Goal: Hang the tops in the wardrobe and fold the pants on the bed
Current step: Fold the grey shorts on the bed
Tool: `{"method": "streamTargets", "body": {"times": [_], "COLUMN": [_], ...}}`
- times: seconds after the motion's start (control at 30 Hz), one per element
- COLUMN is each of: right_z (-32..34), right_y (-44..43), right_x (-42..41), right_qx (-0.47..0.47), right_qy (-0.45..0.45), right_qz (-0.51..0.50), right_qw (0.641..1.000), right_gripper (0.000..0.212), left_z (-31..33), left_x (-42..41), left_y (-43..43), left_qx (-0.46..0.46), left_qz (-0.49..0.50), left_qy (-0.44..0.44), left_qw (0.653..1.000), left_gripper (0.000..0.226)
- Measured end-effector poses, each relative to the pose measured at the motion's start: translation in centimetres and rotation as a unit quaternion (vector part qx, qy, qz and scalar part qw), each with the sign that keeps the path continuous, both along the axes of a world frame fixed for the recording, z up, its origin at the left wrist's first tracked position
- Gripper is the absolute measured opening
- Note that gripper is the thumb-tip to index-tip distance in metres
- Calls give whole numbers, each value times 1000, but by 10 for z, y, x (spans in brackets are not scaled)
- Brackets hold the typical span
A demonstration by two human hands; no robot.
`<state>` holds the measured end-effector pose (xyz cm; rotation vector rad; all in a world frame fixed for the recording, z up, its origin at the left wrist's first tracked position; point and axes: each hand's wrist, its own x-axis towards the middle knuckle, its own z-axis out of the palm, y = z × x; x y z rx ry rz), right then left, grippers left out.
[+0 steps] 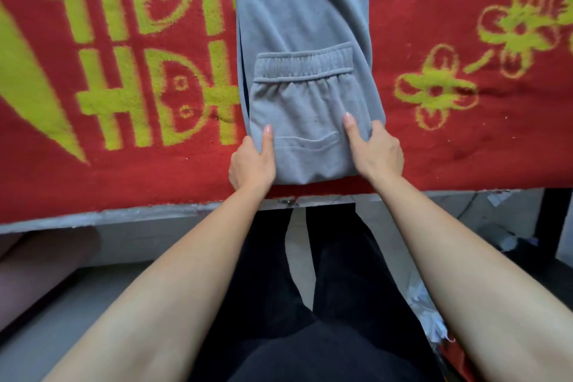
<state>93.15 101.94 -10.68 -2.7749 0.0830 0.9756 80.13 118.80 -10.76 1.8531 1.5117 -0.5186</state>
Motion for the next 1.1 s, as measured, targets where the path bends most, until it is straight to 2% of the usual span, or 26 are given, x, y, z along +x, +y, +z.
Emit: {"method": "streamTargets", "body": {"times": [0.13,0.2,0.3,0.4,0.5,0.57,0.67,0.87,0.93,1.0,1.1], "right_z": [0,-2,-6,-16,-23,-20,-11,-7,-6,-4,-5], "right_y": [-23,-30,-32,-30,-26,-29,-48,-87,-80,-62,-13], "right_x": [-19,-25,-22,-9,-1,-6,-22,-30,-10,17,74], "right_qx": [16,28,40,61,103,116,112,52,28,13,95], "right_qy": [43,30,-10,39,105,101,103,219,200,144,67], "right_qz": [0,-16,-42,-53,-59,-45,-39,1,73,127,49], "right_qw": [999,999,998,996,987,987,988,974,977,981,992], "right_gripper": [60,59,78,92,73,64,62,61,70,74,68], "left_z": [-1,-5,-11,-18,-18,-14,-9,-6,-7,-4,1], "left_x": [-16,-21,-19,-11,-5,-7,-25,-58,-44,-20,26], "left_y": [-18,-20,-15,-8,-6,-9,-22,-51,-45,-31,1], "left_qx": [0,13,14,-20,-34,-38,-60,-158,-142,-80,6], "left_qz": [3,16,82,90,55,53,54,90,75,37,-112], "left_qy": [17,10,-34,-16,-31,-41,-28,45,61,49,-28], "left_qw": [1000,1000,996,996,997,997,996,982,985,995,993], "left_gripper": [65,59,58,60,50,51,49,57,65,75,78]}}
